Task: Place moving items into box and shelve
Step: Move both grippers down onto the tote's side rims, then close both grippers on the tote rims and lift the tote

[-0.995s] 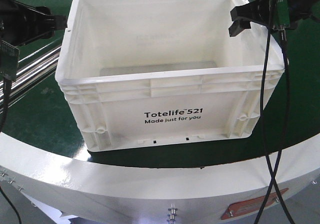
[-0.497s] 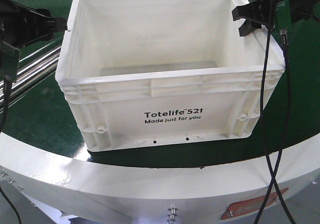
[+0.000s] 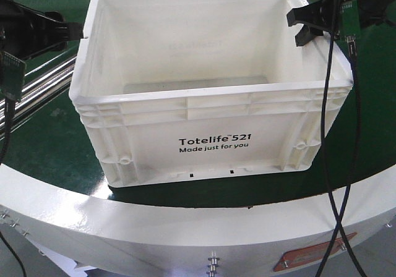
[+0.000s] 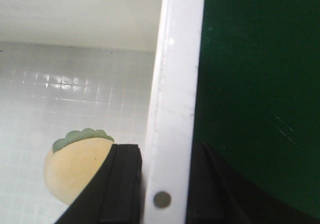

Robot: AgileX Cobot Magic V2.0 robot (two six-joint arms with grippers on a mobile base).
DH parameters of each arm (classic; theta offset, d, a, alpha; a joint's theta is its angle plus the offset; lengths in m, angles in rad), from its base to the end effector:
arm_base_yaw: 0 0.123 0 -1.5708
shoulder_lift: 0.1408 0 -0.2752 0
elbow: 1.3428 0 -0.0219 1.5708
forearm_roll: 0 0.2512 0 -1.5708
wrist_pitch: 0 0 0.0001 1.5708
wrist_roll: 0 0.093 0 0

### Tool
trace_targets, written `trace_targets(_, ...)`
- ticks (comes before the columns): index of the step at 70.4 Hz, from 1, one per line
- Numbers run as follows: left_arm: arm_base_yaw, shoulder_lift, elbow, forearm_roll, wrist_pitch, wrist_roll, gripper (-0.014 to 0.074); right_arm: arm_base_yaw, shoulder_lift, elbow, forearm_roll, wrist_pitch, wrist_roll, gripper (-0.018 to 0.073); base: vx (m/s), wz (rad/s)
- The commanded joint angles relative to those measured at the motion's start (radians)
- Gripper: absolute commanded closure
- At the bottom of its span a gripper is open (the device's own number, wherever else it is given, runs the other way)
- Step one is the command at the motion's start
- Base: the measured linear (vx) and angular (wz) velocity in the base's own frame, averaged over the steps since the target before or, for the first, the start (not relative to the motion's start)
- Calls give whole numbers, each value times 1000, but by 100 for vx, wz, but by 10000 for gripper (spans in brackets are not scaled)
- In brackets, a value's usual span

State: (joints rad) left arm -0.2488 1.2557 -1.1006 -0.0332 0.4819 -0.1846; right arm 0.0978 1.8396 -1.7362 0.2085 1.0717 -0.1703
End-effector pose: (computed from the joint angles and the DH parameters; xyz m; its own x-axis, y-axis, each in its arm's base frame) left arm 0.2745 -0.0712 0.3502 -0.5497 -0.0795 -0.8316 0.1455 0.9711 -0.1890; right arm 0.4007 0.0563 0.3126 -0.8624 -0.1531 -0.4825 -0.2418 0.9620 0.1270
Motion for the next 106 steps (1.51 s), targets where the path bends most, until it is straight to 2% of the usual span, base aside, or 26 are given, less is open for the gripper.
trace_targets(1,3,-27,-36,-7,-80,-4,27,-2,-9,-11,14,1,-13,502,0,0)
trace_targets(68,3,-26,-36,-9,-101,-5,31,-2,-9,-11,22,17,-20,502,0,0)
trace_targets(86,3,-26,-40,-33,-123,-5,31,-2,-9,-11,30,17,-20,502,0,0)
trace_targets(95,3,4,-115,-33,-63,7,31,-2,-9,-11,35,17,-20,502,0,0)
trace_targets(106,3,98,-247,-33,96,7,31,-2,-9,-11,37,22,-20,502,0,0)
